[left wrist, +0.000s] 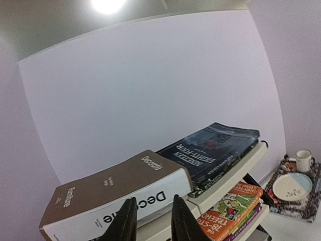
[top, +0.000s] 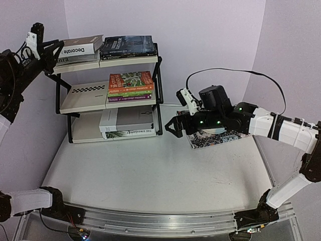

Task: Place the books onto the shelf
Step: Place the book in the book pile on the shelf, then adjust the book in the book pile on the shelf.

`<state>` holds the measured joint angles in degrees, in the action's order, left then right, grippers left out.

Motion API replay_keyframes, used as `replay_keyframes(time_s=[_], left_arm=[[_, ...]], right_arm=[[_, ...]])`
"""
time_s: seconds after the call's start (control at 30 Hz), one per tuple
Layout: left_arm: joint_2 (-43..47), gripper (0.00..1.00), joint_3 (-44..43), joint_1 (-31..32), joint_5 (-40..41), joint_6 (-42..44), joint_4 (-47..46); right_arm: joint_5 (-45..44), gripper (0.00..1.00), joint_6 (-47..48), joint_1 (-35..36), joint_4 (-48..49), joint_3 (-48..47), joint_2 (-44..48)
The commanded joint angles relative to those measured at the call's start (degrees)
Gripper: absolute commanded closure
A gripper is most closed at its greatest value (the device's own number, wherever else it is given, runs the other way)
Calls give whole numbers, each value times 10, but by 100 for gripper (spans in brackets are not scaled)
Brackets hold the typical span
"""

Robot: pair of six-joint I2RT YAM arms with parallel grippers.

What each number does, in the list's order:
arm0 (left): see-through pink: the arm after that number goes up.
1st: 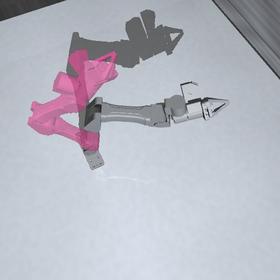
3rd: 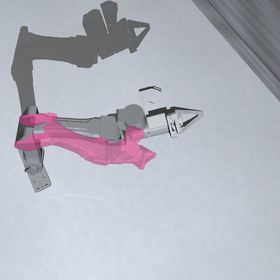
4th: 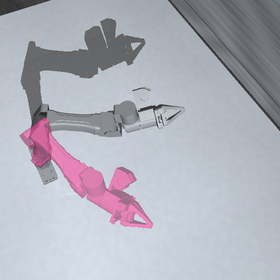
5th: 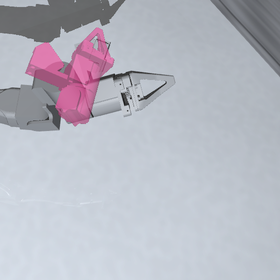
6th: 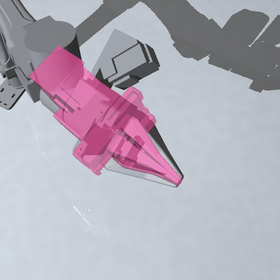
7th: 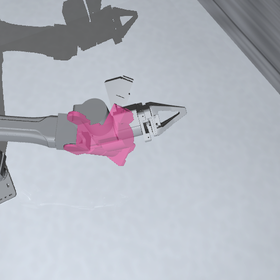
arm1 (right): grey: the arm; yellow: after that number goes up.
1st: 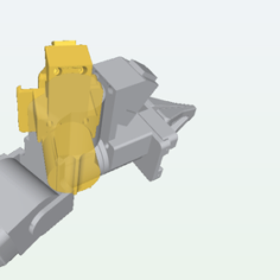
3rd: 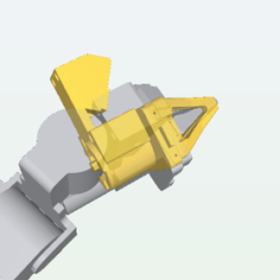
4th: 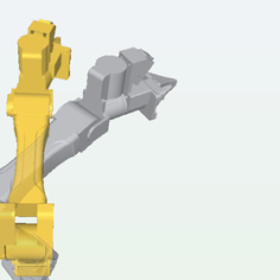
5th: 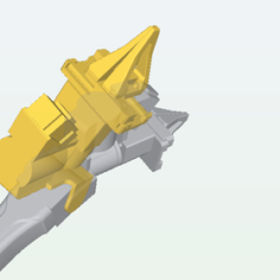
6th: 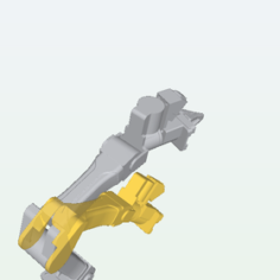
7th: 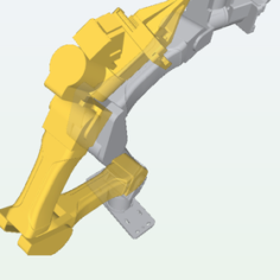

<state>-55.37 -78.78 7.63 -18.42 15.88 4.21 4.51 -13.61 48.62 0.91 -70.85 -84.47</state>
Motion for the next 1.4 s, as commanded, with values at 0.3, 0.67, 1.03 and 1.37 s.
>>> replay_keyframes(time_s=[0.3,0.67,1.03,1.37], left_arm=[[-81,74,-59,-3,169,-233,75],[-119,85,-80,-4,179,-223,77],[-163,93,-116,-4,164,-210,72],[-191,100,-137,-4,144,-212,63]], right_arm=[[-6,2,-11,-4,15,14,22],[-10,2,-11,-6,15,13,16],[-13,2,-12,-9,15,10,10],[-19,2,-11,-14,15,18,19]])
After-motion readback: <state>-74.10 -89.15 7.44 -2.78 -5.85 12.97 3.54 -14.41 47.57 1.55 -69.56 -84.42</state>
